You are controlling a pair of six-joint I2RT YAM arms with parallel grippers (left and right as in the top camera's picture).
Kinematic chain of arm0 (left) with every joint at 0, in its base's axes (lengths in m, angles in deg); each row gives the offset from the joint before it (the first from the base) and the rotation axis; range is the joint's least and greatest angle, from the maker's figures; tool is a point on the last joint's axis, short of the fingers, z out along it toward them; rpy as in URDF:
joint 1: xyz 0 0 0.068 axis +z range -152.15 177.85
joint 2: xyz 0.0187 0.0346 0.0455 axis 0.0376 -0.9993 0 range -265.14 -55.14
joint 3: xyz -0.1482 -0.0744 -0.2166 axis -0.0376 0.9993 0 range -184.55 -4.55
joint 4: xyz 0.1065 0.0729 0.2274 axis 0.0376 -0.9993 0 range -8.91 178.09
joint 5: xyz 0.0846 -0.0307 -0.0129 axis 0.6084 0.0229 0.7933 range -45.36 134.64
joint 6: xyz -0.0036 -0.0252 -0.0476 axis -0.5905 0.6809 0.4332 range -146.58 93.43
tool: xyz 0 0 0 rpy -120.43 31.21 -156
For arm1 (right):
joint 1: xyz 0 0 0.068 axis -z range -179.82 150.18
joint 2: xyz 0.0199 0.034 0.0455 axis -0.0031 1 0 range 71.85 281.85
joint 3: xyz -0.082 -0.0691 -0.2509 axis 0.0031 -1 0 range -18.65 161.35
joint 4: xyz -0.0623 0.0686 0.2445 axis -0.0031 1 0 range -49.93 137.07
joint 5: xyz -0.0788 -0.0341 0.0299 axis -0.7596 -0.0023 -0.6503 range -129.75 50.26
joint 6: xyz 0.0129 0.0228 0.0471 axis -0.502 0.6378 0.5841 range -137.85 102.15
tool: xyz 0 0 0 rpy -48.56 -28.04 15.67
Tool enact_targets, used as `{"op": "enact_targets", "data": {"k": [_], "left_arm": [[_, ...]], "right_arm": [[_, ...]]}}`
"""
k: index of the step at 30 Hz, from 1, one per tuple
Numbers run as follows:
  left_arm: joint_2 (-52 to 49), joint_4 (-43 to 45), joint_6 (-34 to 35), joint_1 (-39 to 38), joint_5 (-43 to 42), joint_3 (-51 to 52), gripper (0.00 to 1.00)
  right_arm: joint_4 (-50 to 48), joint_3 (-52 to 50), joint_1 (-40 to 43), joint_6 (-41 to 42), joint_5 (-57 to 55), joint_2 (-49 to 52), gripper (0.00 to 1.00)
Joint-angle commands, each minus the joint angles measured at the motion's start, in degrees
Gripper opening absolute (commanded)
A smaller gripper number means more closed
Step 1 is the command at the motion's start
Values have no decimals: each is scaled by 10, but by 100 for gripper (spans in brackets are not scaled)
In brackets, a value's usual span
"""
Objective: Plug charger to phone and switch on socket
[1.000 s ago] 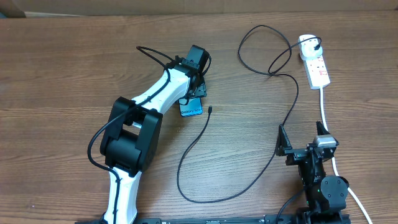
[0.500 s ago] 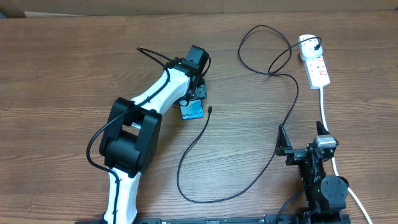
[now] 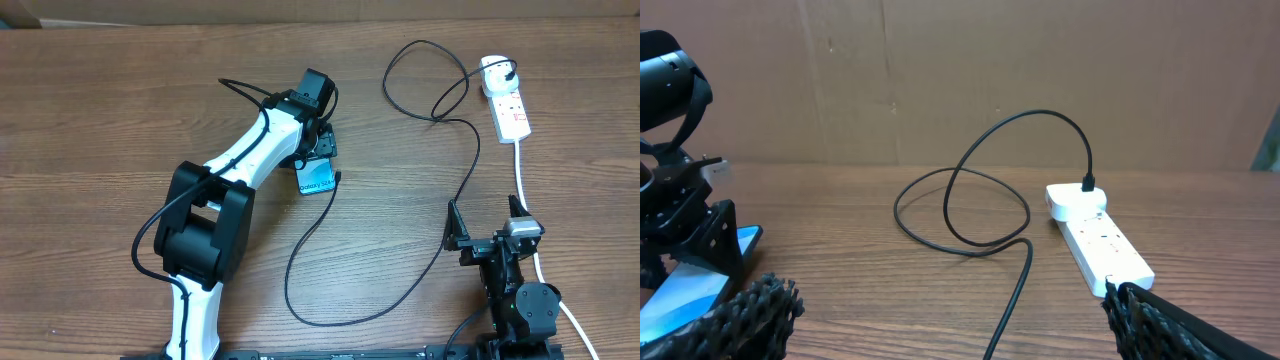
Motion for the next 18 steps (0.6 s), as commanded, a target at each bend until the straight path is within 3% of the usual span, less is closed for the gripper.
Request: {"op": "enact_targets", "data": {"k": [1, 8, 18], "left_arm": [[33, 0, 10, 22, -64, -5, 73], [32, -12, 8, 48, -71, -5, 72], [30, -21, 9, 35, -15, -4, 73]], "right_arm": [[-3, -6, 1, -1, 1, -6, 100], [-3, -6, 1, -1, 1, -6, 100], [-3, -6, 1, -1, 1, -6, 100]]}}
